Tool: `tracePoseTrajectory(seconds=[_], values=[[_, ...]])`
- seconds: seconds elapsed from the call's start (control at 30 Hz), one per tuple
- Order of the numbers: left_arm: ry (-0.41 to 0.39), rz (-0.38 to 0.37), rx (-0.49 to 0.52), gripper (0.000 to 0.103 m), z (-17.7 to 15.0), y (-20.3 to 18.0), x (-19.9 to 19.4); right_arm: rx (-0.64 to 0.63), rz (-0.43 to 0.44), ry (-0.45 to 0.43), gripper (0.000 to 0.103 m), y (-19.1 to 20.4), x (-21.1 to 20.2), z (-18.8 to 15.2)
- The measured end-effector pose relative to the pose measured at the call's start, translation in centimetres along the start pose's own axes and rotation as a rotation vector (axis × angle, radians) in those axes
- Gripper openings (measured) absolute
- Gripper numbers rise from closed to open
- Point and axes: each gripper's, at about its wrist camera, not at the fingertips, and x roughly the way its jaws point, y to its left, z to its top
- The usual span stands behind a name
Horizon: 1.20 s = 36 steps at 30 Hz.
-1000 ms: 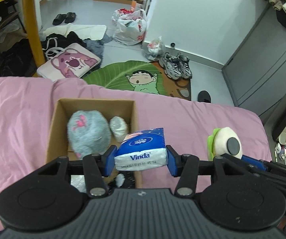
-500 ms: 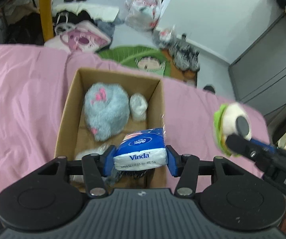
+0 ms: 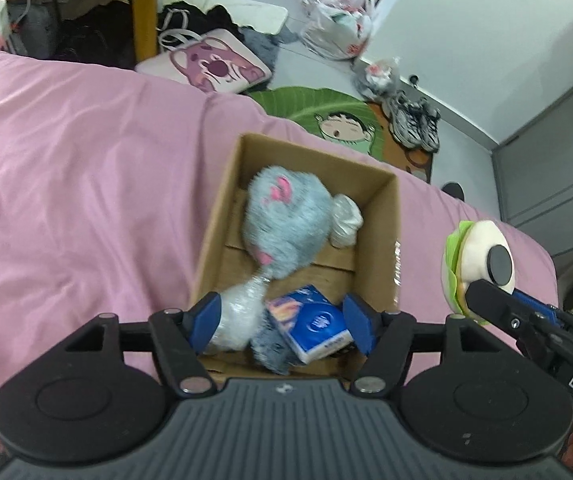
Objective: Organize soft objects
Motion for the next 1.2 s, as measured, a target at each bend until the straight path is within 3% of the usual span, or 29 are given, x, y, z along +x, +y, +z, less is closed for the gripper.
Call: tracePoseTrajectory(seconds=[0.1, 0.37, 0.67, 1.07, 1.2], values=[[-0.016, 0.014, -0.014, 0.077, 0.2, 0.6, -0.6, 0.015, 0.02, 0.001, 0.042, 0.2, 0.3, 0.3], [-0.019, 0.054, 0.025, 0.089, 0.3, 0.6, -1.5, 0.054, 0.014, 0.006, 0.043, -0.7, -0.3, 0.0], [-0.064, 0.046, 0.067, 0.102, -0.1, -0.8, -3.2, 0.069, 0.008, 0.007, 0.06, -2.1, -2.3, -0.8], [-0.112, 0.035, 0.128, 0.102, -1.9, -3.5, -6.3, 0.094, 0.014, -0.031, 0.094, -4.5, -6.7, -1.7], [-0.133, 0.029, 0.137, 0.102, -2.8, -4.1, -7.3, 0.103, 0.013, -0.046, 0.102, -5.4, -8.3, -2.2]])
